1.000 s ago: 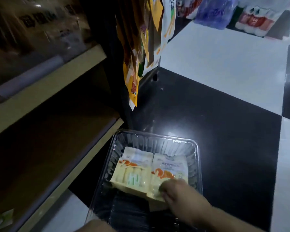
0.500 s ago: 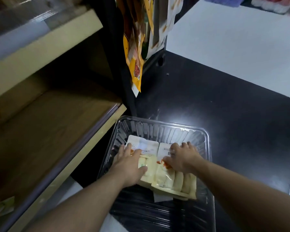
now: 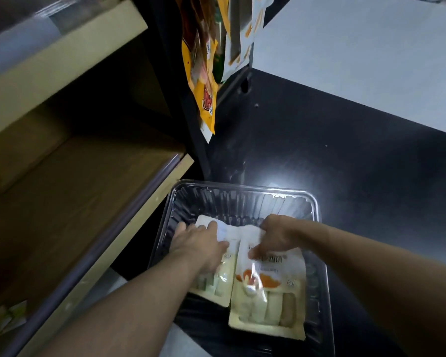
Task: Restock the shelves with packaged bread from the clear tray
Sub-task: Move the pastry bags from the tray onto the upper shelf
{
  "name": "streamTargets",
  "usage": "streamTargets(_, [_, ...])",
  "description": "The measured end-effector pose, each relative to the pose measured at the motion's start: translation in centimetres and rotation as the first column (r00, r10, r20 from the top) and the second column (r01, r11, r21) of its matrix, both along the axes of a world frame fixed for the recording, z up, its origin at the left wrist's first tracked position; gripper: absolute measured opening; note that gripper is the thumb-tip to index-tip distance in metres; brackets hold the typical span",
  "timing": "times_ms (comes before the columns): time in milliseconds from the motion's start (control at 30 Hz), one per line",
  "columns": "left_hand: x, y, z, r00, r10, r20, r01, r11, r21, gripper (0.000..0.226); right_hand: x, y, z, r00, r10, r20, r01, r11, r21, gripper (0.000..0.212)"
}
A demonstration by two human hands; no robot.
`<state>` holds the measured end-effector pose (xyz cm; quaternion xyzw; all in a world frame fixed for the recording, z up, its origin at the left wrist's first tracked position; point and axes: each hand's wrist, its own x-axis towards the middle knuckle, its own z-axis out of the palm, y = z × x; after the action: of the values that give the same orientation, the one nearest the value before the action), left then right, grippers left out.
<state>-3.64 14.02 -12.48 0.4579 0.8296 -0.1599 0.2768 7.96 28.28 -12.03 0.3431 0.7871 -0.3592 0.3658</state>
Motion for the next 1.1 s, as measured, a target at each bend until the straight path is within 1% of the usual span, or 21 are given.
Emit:
streamTargets(67, [0.1,0.1,0.0,0.998,-0.064,-0.019,0.064,0.998,-0.029,0.056,0.1,-0.6,0.3,0.998,0.065,-0.006,-0.065,0.997,-0.035,0.038])
streamTargets(133, [0.0,0.1,-0.2,0.988,-0.151,-0.038,0.148,0.987,-0.066,0.060,0.3,-1.2,0.7,0.990,0.141,-0.008,-0.141,0.990,0.000,0.037])
streamTargets(200, [-0.3,0.1,-0.4,0.985,-0.166,0.037,0.168,0.982,-0.087,0.076,0.5,-1.7,1.1,0.983,0.184,-0.012,-0.184,0.982,0.048,0.038])
streamTargets(267, [-0.5,0.4,-0.5,0.976,-0.158,0.147,0.178,0.975,-0.132,0.100,0.7,-1.9,1.4,0.980,0.197,-0.023,-0.195,0.979,0.066,0.038])
streamTargets(333, [-0.8,1.0,-0.6,0.967,-0.190,0.170,0.224,0.952,-0.210,0.126,1.0,-2.0,1.5,0.985,0.162,-0.052,-0.161,0.987,0.028,0.033])
streamTargets(367, [-0.7,1.4,-0.6,0.959,-0.228,0.168,0.265,0.931,-0.251,0.133,1.1,-2.1,1.6,0.987,0.148,-0.063,-0.149,0.989,-0.004,0.029])
streamTargets(400, [-0.7,1.7,-0.5,0.949,-0.267,0.166,0.305,0.911,-0.279,0.135,1.2,-2.2,1.6,0.987,0.143,-0.067,-0.145,0.989,-0.037,0.024])
streamTargets(467, [-0.3,2.2,-0.2,0.934,-0.331,0.136,0.357,0.893,-0.274,0.128,1.3,-2.5,1.7,0.986,0.147,-0.072,-0.153,0.984,-0.086,0.018])
streamTargets(500, [-0.1,2.3,0.1,0.933,-0.344,0.107,0.360,0.900,-0.246,0.118,1.4,-2.6,1.8,0.985,0.154,-0.082,-0.162,0.982,-0.094,0.020])
streamTargets(567, [-0.1,2.4,0.7,0.945,-0.315,0.090,0.326,0.929,-0.177,0.085,1.5,-2.8,2.1,0.984,0.151,-0.096,-0.163,0.978,-0.126,0.024])
streamTargets(633, [-0.2,2.3,1.4,0.955,-0.266,0.130,0.285,0.946,-0.155,0.054,1.6,-2.7,2.2,0.984,0.151,-0.096,-0.166,0.969,-0.184,0.021])
streamTargets(700, [-0.3,2.2,2.3,0.953,-0.248,0.174,0.279,0.941,-0.190,0.036,1.9,-2.9,2.4,0.975,0.205,-0.083,-0.218,0.956,-0.197,0.024])
streamTargets(767, [0.1,2.1,3.3,0.939,-0.298,0.168,0.330,0.920,-0.212,0.021,2.3,-3.4,2.5,0.960,0.272,-0.070,-0.280,0.943,-0.178,0.031])
streamTargets(833, [0.6,1.8,4.2,0.908,-0.403,0.116,0.418,0.890,-0.183,0.017,2.7,-4.0,2.5,0.948,0.305,-0.090,-0.314,0.941,-0.126,0.028])
streamTargets(900, [1.0,1.2,4.6,0.882,-0.466,0.077,0.472,0.871,-0.138,0.013,3.2,-4.6,2.6,0.951,0.290,-0.108,-0.297,0.953,-0.053,0.025])
streamTargets(1000, [1.2,-0.2,4.9,0.912,-0.403,0.078,0.409,0.907,-0.096,0.013,3.8,-5.4,2.9,0.960,0.254,-0.115,-0.251,0.967,0.046,0.018])
streamTargets(1100, [1.3,-1.8,6.3,0.930,-0.367,0.014,0.367,0.930,-0.016,0.015,4.5,-6.2,4.2,0.966,0.221,-0.133,-0.198,0.966,0.164,0.018])
